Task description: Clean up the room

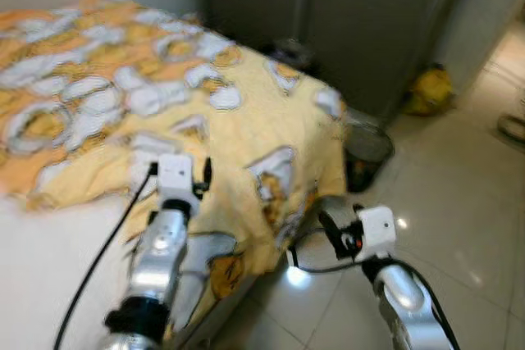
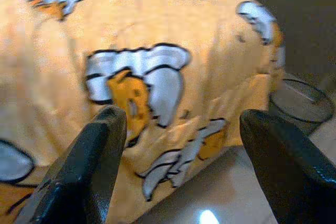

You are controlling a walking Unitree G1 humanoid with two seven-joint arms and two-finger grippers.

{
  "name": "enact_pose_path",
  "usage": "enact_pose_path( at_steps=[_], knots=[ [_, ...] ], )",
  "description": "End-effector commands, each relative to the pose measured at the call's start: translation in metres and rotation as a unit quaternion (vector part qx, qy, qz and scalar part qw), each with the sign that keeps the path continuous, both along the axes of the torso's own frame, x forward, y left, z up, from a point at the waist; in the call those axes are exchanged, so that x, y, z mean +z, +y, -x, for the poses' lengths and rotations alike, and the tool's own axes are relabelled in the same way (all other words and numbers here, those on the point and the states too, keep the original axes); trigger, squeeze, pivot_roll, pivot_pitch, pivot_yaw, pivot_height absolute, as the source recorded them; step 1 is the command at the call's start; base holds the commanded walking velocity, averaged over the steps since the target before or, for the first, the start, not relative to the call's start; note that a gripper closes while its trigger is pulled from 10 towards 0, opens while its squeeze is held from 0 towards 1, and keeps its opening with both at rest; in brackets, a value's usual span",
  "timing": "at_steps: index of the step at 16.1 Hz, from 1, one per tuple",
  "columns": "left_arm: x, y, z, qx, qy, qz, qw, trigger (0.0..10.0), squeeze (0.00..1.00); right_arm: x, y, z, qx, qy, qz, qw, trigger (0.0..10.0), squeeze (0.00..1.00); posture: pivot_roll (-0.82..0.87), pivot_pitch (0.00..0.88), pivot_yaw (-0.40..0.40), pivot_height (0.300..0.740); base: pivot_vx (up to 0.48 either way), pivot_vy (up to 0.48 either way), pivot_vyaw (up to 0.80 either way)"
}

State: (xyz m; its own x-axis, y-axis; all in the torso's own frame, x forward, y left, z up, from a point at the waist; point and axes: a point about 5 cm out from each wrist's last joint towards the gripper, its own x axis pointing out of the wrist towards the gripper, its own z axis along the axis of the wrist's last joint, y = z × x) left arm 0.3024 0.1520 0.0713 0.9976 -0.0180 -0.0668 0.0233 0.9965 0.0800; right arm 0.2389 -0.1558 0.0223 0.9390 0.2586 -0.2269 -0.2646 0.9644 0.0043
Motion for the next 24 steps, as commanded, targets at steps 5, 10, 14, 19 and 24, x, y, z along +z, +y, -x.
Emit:
enact_pose_path(
  at_steps=[5,10,14,19,24],
  knots=[
    [-0.013,0.004,0.003,0.011,0.050,-0.044,0.998,10.0,0.00,0.000,0.002,0.002,0.015,0.019,-0.006,1.000,10.0,0.00,0.01,0.000,-0.016,0.740,0.000,0.000,0.52],
    [-0.049,0.013,0.033,0.002,0.136,-0.045,0.990,10.0,1.00,-0.005,0.007,0.009,0.034,0.038,-0.007,0.999,10.0,0.00,0.01,0.000,-0.007,0.740,0.000,0.000,0.19],
    [-0.082,0.003,0.068,-0.064,0.220,-0.036,0.973,10.0,1.00,-0.019,0.002,0.023,0.044,0.076,0.003,0.996,10.0,0.00,0.02,0.000,-0.012,0.740,0.000,0.000,0.00],
    [-0.086,0.009,0.058,-0.027,0.231,-0.031,0.972,10.0,0.00,-0.036,-0.021,0.050,0.077,0.130,0.042,0.988,10.0,0.00,0.00,0.001,-0.040,0.740,0.000,0.000,0.00],
    [-0.106,0.020,0.057,0.048,0.296,-0.006,0.954,10.0,0.00,-0.067,-0.019,0.071,0.089,0.176,0.049,0.979,10.0,0.00,-0.03,0.010,-0.051,0.740,0.000,0.000,0.00]
  ],
)
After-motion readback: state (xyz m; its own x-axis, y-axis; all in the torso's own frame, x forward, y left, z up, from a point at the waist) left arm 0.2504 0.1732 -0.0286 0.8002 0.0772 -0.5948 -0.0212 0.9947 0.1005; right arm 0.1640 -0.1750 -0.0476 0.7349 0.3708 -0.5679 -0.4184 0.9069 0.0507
